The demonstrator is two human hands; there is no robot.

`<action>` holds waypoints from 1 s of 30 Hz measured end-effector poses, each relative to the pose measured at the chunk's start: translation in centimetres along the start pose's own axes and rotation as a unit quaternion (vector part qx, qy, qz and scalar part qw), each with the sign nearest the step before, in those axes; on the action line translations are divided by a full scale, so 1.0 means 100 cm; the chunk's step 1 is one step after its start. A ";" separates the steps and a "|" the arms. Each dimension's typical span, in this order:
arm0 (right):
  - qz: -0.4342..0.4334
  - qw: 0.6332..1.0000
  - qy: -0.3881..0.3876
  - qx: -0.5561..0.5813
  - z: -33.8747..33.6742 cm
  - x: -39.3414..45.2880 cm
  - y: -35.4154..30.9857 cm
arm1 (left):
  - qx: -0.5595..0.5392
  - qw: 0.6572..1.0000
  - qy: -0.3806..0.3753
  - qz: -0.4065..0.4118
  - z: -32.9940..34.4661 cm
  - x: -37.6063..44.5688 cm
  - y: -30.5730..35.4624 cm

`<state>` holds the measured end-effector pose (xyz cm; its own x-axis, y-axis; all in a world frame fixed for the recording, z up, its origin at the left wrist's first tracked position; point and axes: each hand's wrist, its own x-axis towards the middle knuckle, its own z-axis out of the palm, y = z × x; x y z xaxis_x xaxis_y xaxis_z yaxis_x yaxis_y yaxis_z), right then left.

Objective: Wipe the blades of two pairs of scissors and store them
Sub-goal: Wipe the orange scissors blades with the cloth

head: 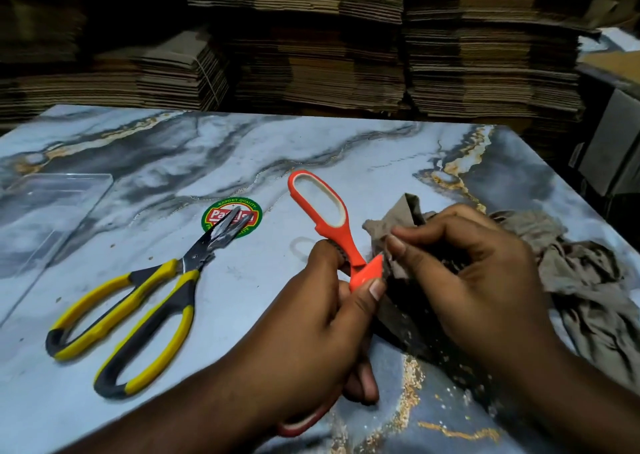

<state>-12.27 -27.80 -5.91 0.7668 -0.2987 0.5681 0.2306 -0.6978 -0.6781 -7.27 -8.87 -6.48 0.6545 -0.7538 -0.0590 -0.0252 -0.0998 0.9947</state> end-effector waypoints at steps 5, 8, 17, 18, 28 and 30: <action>0.069 0.996 0.053 -0.027 -0.014 0.014 0.020 | 0.011 1.000 0.012 0.000 0.003 -0.002 0.002; 0.080 0.990 0.113 -0.016 -0.032 0.016 0.026 | 0.006 1.000 0.014 -0.002 0.004 -0.003 0.004; -0.071 0.994 -0.034 -0.070 -0.006 -0.004 -0.014 | 0.010 1.000 0.014 0.000 0.003 0.000 0.005; -0.070 0.993 -0.045 -0.081 -0.006 -0.002 -0.013 | 0.015 1.000 0.011 0.001 0.002 0.001 0.005; -0.049 0.980 -0.147 -0.126 -0.027 0.011 -0.012 | 0.044 0.999 0.025 0.009 0.005 0.000 0.004; -0.072 0.971 -0.164 -0.157 -0.026 0.013 -0.009 | 0.047 0.998 0.028 0.016 0.005 -0.001 0.003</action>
<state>-13.06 -29.23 -3.34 0.9020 0.0036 0.4316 0.1938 -0.8969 -0.3976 -7.73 -9.13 -6.18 0.6938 -0.7199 -0.0202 -0.1159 -0.1392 0.9835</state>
